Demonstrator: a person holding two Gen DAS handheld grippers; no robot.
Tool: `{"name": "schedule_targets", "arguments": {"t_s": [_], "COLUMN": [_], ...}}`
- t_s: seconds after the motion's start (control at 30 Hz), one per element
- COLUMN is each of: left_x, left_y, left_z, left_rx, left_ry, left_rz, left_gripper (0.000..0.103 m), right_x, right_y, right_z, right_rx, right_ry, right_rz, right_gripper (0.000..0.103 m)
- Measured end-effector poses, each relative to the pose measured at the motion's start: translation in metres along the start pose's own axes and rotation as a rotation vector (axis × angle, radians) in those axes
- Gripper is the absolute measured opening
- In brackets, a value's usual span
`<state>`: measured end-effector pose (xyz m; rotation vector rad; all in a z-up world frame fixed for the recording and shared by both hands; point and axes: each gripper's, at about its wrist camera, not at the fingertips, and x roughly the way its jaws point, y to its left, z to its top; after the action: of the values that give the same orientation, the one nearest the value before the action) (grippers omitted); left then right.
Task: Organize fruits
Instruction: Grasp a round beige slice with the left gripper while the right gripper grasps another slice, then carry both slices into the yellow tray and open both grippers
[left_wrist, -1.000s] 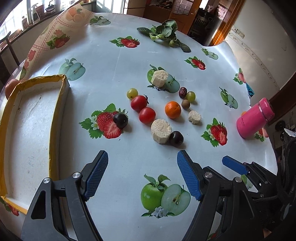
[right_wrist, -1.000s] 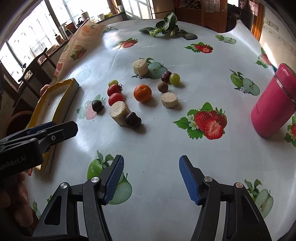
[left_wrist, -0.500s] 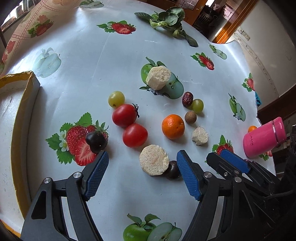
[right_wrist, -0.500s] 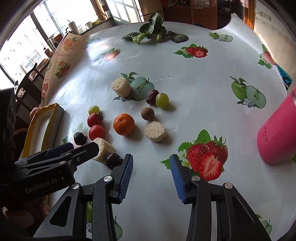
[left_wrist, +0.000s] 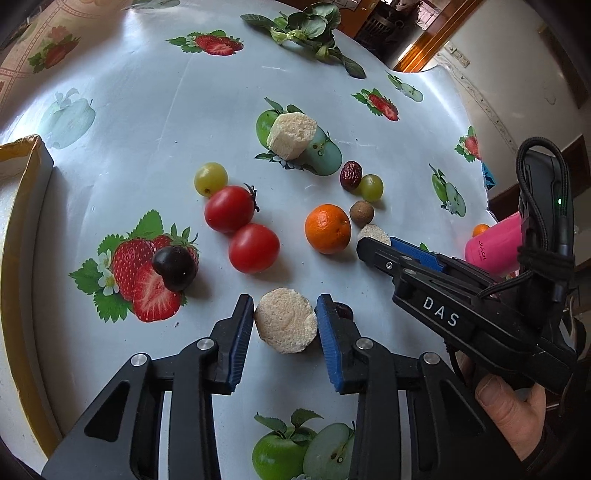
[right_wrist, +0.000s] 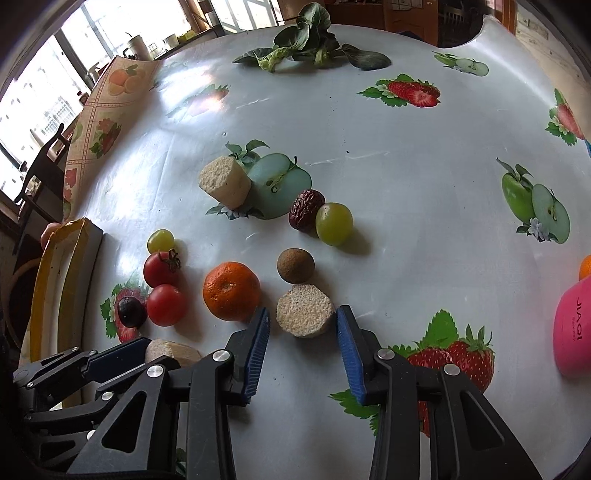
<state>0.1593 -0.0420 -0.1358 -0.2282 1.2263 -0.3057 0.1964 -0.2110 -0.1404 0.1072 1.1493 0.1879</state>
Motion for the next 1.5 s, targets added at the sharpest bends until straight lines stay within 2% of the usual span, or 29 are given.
{"name": "schedule_targets", "arguments": {"t_s": [0.3,0.6,1.07,1.5], "left_x": [-0.034,-0.073,-0.132,-0.160], "left_y": [0.009,0.022,0.057,0.098], "left_z": [-0.021,-0.048,-0.085,-0.103], "left_rx": [-0.007,0.002,-0.006,-0.059], "left_ry": [-0.039,-0.074,-0.138,-0.161], "left_rz": [0.009,0.050,0.093,0.117], "left_gripper": [0.032,0.032,0.032,0.032], "right_x": [-0.042,-0.075,-0.105,-0.111], "right_y": [0.009,0.048,0.119,0.173], "right_z": [-0.020,-0.050,-0.094,-0.107], "right_rx": [0.020,-0.022,-0.122,-0.200], "right_ry": [-0.048,-0.057,-0.046,-0.034], "right_rz": [0.065,0.116,0.175,0.208], "right_gripper": [0.032,0.032,0.032,0.032]}}
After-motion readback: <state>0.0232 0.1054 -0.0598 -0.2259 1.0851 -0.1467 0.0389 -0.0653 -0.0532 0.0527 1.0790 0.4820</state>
